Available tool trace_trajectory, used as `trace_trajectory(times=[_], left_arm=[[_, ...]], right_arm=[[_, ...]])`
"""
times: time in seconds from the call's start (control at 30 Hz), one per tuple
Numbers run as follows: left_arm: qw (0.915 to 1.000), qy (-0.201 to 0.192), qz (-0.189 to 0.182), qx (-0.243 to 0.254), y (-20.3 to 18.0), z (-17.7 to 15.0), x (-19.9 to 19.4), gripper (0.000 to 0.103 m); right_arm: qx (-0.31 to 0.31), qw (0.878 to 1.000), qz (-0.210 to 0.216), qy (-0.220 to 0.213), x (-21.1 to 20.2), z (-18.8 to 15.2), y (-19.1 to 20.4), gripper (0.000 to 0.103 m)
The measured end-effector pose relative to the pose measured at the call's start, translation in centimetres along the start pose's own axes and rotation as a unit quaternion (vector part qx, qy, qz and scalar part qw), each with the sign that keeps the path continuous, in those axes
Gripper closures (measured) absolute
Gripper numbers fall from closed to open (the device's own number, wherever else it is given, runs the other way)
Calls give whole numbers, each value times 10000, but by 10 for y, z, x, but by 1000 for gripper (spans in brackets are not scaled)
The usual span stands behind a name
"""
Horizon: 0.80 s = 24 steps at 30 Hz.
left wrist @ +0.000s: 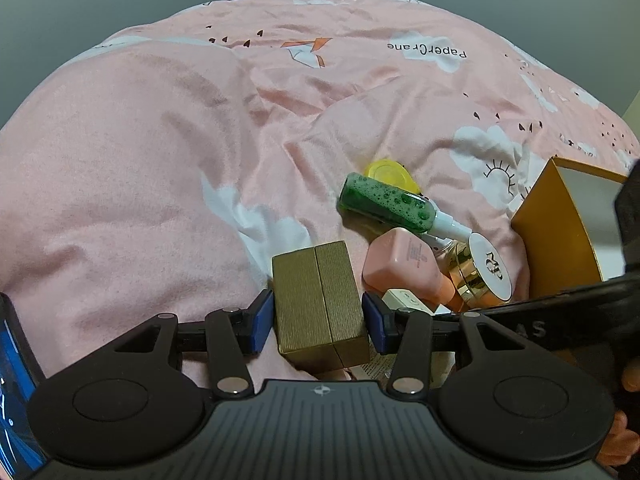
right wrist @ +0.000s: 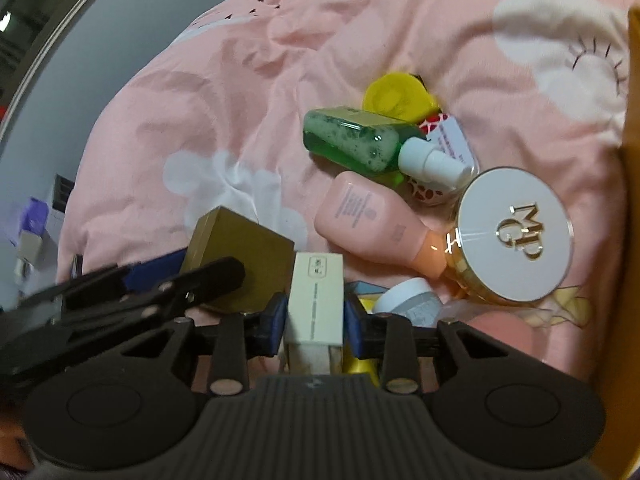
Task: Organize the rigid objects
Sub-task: 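Grasp the gold square box with the left tool while the right tool grasps the white carton, then carry both items into the box and open both tools to release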
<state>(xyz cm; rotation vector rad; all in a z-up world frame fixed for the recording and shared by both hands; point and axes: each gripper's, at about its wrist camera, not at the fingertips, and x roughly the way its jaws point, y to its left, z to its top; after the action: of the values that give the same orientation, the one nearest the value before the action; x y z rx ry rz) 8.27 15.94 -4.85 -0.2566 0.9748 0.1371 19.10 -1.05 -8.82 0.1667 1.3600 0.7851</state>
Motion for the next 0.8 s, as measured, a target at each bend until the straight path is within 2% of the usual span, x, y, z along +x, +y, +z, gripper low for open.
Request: trace_trajectory(times=[0.07,0.2,0.47,0.67,0.8], left_arm=[[10000,-24,24,25,-2,-1,0,49],[9997,-233,21,81,-9,-5,-7,49],[9960,-878,-102,123,-33,0,-40,53],[9882,-1413,-562,206,-62,12,-71,53],[9810,-1550,-1078,436,-96,22,-86,53]], right_arm=[[66,9999,-26,78,6,1,-2,75],[-35,10000,-74,-14,-3,-4,0,76],[-307,9946,-419,-904,-71,-16,10,76],[-157,9837,-465,-1730,-140,-24,5,76],[-75,9713,-692,-2277,-186,-30,-3,76]])
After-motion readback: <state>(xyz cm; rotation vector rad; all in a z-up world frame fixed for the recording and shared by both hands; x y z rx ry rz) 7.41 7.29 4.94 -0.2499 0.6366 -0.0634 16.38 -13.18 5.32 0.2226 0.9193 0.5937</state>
